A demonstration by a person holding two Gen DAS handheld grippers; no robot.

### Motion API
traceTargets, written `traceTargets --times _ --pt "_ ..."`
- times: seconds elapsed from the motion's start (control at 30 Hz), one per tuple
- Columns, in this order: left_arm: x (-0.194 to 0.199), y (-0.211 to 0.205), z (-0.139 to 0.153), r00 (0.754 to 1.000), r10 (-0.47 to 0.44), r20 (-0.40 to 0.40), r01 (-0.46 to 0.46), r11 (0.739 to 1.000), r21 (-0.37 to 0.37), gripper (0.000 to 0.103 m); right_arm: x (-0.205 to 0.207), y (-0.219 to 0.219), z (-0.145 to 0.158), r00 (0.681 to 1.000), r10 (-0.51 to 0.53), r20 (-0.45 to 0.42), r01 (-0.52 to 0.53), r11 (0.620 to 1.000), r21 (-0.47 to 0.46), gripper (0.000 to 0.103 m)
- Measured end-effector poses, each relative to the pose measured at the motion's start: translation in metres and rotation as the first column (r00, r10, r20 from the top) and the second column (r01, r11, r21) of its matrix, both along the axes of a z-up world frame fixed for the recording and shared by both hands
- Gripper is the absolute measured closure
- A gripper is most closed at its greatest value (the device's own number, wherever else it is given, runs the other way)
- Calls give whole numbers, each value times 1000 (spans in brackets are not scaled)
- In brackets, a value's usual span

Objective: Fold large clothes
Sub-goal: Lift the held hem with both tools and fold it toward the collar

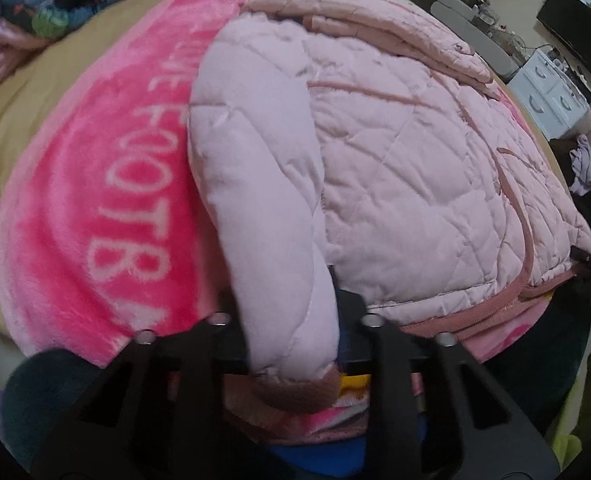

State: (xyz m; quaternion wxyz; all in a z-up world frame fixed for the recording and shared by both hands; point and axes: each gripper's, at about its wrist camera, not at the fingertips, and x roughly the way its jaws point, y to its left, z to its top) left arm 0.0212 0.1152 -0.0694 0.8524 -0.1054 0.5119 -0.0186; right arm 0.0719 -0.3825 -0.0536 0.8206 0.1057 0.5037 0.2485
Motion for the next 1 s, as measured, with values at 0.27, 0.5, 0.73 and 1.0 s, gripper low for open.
traceTargets --times 0.27,0.5,0.73,1.0 --pt "-3 -2 37 994 10 112 -10 1000 5 94 -6 5 38 983 -45 177 34 997 66 87" --pt "-1 -1 66 977 34 208 -30 999 -22 94 -3 -7 39 975 -134 176 98 976 196 88" --pt "6 -6 86 962 25 273 -28 1000 8 94 1 -7 52 965 -157 211 111 971 212 88" --pt "12 -9 101 950 20 312 -27 1000 17 94 13 -3 68 956 -165 242 115 972 207 88"
